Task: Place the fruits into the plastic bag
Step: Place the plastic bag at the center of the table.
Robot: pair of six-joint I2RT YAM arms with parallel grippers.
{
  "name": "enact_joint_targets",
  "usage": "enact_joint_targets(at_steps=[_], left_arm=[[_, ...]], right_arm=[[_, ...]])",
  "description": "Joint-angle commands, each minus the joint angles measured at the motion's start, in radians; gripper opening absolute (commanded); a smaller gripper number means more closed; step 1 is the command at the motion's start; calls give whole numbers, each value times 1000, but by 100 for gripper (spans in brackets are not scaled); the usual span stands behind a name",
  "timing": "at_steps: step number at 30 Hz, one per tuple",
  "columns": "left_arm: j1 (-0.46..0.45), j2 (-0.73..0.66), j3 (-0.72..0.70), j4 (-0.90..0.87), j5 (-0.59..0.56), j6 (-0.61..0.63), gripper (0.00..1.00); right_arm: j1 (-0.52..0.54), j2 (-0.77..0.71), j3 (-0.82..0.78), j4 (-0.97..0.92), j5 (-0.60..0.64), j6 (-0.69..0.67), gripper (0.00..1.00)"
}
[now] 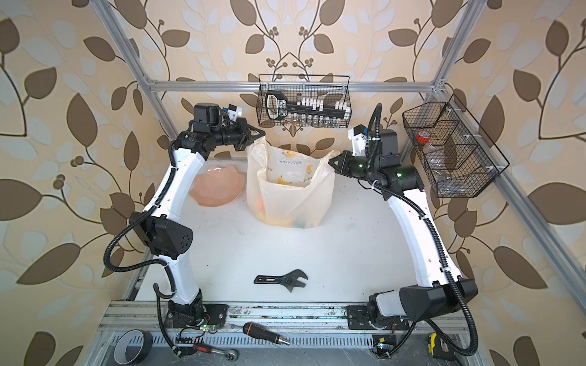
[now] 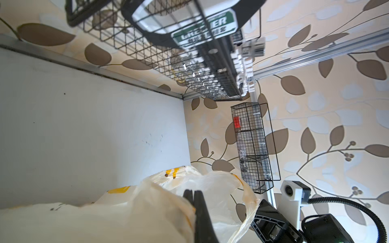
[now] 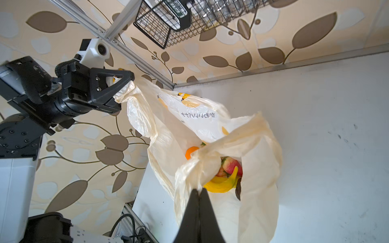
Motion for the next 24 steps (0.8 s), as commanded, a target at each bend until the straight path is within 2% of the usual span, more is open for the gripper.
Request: enact_joint_targets(at_steps=[1, 6, 7, 9, 13, 14, 15, 17, 19, 22, 24], left_arm=[[1, -78, -100, 26, 69, 46, 0], [3, -200, -370, 48, 65, 100, 1], [2, -224, -416, 53, 61, 107, 8], [4, -267, -484, 70, 59, 104, 29], [14, -324, -494, 61, 37, 95, 70], [18, -338, -483, 44, 24, 96, 88], [24, -352, -478, 30, 10, 97, 98], [43, -390, -480, -9, -29, 96, 99], [67, -431, -487, -84, -111, 99, 99], [119, -528, -526, -202, -307, 107, 99], [149, -582, -554, -271, -455, 125, 99]], right_arm=[[-2, -69, -72, 55, -33, 19, 0], [20, -145, -278, 97, -22, 40, 0], [20, -157, -322, 108, -29, 48, 0], [18, -173, -368, 125, -39, 59, 1], [10, -178, -338, 104, -58, 49, 36], [5, -175, -322, 89, -63, 39, 44], [-1, -172, -310, 74, -66, 30, 50], [-31, -172, -290, 44, -76, 18, 66], [-72, -177, -278, 15, -82, 9, 77], [-154, -186, -239, -65, -65, -33, 92], [-213, -194, -217, -111, -48, -64, 96]])
